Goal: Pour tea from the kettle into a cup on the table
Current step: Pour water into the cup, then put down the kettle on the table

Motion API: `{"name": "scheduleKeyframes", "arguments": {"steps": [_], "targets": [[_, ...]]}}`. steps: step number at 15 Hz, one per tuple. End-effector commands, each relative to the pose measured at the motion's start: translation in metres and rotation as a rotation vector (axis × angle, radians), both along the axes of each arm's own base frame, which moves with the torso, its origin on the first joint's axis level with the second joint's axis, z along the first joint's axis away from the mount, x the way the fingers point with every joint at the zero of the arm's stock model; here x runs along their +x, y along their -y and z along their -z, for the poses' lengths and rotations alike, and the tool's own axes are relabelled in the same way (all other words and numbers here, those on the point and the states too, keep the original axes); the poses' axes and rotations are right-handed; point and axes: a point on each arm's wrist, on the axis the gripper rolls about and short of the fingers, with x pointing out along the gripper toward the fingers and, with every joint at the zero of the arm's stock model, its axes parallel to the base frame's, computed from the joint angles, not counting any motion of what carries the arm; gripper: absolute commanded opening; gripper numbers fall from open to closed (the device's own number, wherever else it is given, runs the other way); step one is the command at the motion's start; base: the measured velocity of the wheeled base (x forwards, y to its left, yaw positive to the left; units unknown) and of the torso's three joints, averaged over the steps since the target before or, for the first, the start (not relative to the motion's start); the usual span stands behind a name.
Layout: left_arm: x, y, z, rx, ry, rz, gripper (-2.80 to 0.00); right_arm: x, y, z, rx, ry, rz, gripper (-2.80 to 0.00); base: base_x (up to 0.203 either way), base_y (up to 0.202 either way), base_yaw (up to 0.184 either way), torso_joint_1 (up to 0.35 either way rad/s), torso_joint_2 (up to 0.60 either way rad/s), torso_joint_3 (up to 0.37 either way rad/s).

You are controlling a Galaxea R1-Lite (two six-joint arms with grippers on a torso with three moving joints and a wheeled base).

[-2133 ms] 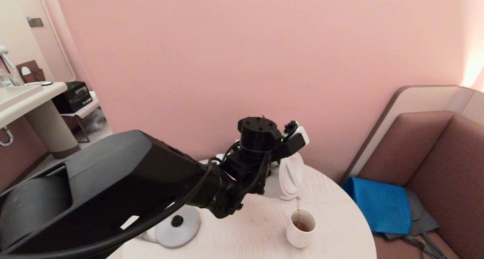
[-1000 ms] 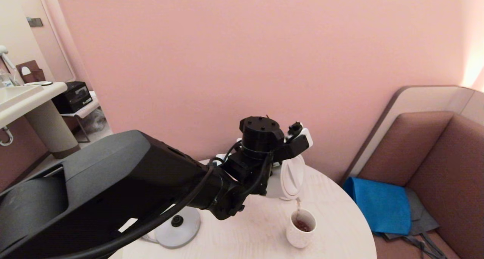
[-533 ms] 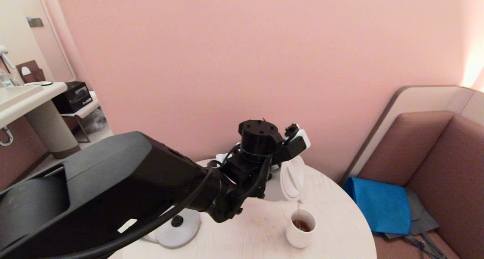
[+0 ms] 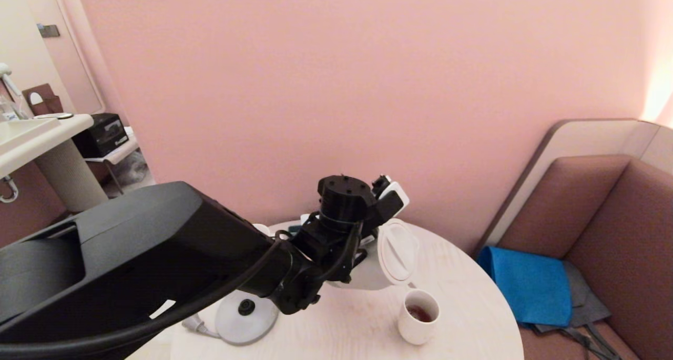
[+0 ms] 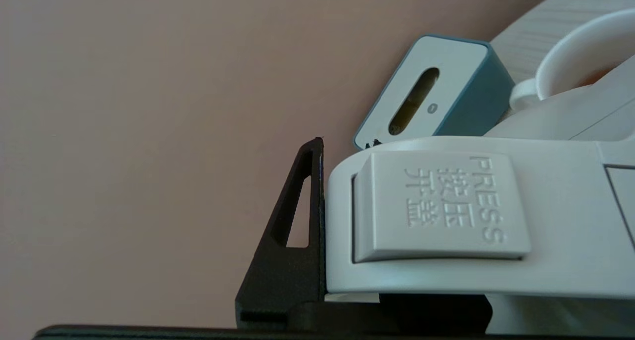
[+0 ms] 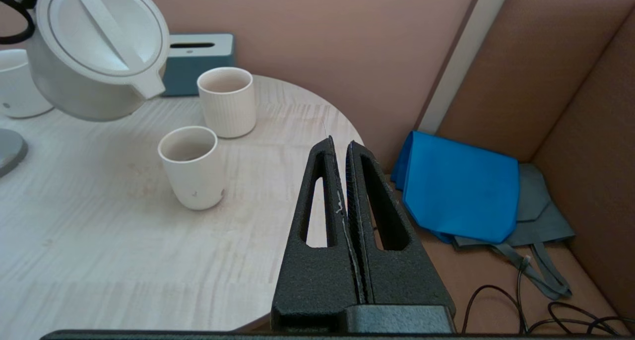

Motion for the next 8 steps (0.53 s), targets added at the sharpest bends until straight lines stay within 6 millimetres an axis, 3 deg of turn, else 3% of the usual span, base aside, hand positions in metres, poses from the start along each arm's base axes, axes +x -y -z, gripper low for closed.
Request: {"name": "scheduleKeyframes", "arguments": {"steps": [1,4,6,8], "targets": [[0.004,-0.006,0.000,-0.050,-0.014,-0.025,-2.80,0.000,0.000,0.000,0.000,-0.001,-0.001,-2.80,0.000,0.000,0.000,0.000,0.00,0.000],[0.007,-0.013,0.002,-0.163,-0.059,-0.056,-2.80,0.000,0.000,0.000,0.000,-0.001,-0.001,-2.80,0.000,0.000,0.000,0.000,0.00,0.000],[0.011,-0.030,0.007,-0.218,-0.096,-0.100,-2.80,0.000,0.000,0.000,0.000,-0.001,-0.001,-2.80,0.000,0.000,0.000,0.000,0.00,0.000],[0.011,-0.046,-0.006,-0.329,-0.104,-0.137,-2.80,0.000,0.000,0.000,0.000,-0.001,-0.001,-2.80,0.000,0.000,0.000,0.000,0.00,0.000]]}}
